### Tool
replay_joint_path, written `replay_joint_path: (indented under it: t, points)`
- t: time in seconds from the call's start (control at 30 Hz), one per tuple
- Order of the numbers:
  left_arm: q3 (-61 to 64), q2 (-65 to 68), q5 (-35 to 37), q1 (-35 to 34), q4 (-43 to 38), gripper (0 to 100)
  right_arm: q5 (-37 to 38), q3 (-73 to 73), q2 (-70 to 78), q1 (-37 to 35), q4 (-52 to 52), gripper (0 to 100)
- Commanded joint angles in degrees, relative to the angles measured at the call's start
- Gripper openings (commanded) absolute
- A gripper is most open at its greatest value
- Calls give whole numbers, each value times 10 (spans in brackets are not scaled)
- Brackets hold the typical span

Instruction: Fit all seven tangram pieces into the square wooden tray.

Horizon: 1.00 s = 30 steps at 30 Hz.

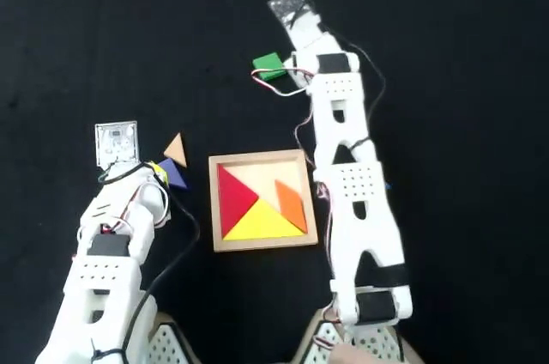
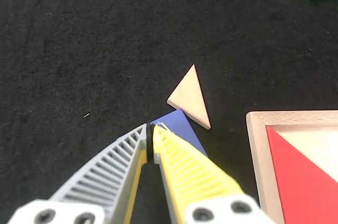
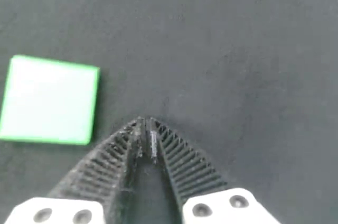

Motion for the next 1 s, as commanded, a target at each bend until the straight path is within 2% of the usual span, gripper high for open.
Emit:
replay_joint_path:
  t: [0.0,0.23,0.37,0.43,0.5,0.57,0.7,0.8,0.97]
  points:
    - [-6,-4,-6,6,-4,30,1,-51,-11,-10,30,11]
    - [-9,-4,-4,4,-5,30,3,-63,-20,-10,53,11]
    - [-25,2,7,12,-93,30,2,-65,-37,-4,88,11]
    - [-66,4,35,21,-109,55,2,-64,-58,6,130,11]
    - [-132,25,81,39,-70,120,1,-64,-88,14,182,11]
    - [-224,82,122,58,-4,130,1,-64,-120,22,240,11]
    - [-445,273,126,105,125,127,1,-64,-175,38,338,11]
    - [-619,422,128,132,216,127,-7,-64,-201,55,370,11]
    - [-882,595,128,132,315,127,-129,-64,-207,103,368,11]
